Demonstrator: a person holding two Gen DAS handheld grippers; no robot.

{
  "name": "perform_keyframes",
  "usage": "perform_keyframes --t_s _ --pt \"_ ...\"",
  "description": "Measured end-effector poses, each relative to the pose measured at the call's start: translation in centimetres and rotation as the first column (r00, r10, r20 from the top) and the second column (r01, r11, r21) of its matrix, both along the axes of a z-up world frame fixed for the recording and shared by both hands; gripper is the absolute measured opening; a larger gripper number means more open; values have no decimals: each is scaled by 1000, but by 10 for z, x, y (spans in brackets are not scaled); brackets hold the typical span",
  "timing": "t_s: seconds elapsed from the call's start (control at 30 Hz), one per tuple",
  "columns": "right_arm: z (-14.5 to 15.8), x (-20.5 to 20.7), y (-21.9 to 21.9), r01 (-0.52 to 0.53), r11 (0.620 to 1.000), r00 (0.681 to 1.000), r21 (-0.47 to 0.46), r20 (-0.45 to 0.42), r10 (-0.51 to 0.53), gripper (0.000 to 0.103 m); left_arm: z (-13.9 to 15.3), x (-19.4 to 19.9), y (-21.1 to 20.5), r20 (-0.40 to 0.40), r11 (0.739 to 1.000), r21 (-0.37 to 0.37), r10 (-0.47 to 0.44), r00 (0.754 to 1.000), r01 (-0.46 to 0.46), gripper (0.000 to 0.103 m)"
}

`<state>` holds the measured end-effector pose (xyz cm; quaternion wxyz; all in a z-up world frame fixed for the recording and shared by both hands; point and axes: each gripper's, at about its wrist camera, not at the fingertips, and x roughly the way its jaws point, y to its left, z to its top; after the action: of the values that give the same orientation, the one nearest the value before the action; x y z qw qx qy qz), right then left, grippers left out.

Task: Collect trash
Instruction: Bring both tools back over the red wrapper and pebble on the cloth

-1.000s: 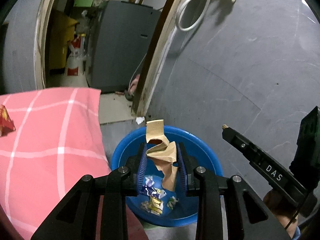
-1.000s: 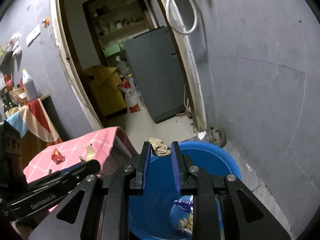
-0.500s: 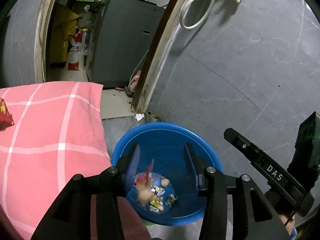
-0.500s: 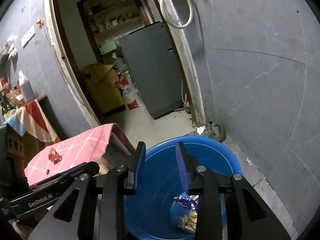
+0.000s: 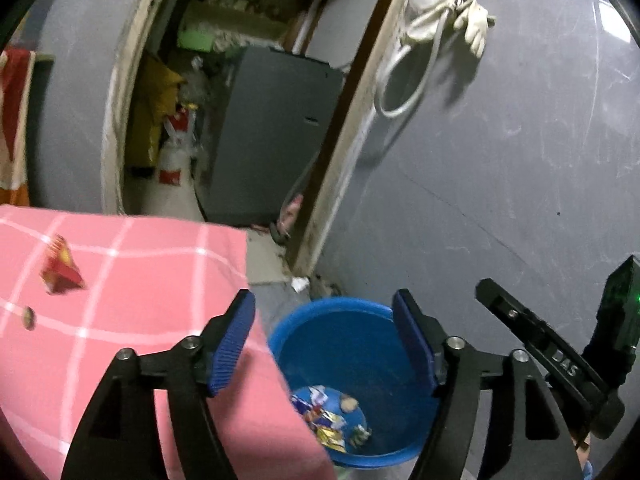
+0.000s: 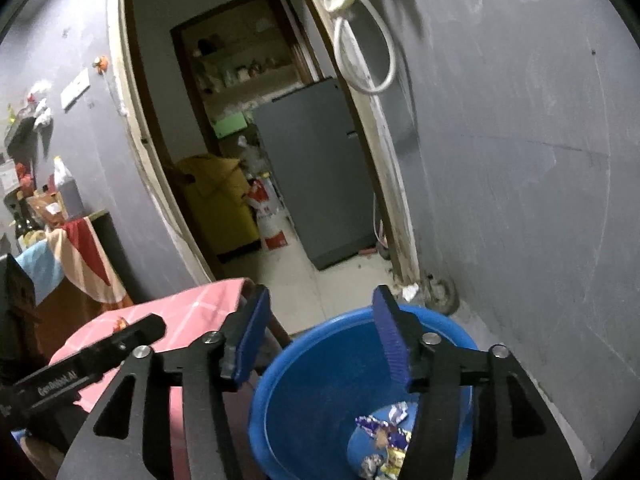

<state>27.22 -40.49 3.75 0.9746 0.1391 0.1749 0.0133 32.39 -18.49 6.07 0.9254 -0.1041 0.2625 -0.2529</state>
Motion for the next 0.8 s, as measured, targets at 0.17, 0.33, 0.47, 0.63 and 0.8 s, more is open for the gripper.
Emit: perform_keyframes --t_s 0.17,0.33,0.47,0.63,0.8 --pt "12 -6 15 -28 999 996 -26 82 30 82 14 -13 28 93 998 -4 67 993 -67 92" --pt "23 -10 39 -67 995 984 -67 162 77 100 20 -26 58 157 990 -16 140 978 -139 98" --pt "31 -12 63 -105 988 969 -110 213 127 103 24 -36 86 208 979 -25 202 957 -201 100" --pt "35 -10 90 -158 978 952 -137 243 188 103 26 -46 116 249 963 -4 263 932 -270 100" --pt "35 -3 118 -211 964 941 -161 234 245 103 19 -51 147 248 946 20 310 918 -325 101"
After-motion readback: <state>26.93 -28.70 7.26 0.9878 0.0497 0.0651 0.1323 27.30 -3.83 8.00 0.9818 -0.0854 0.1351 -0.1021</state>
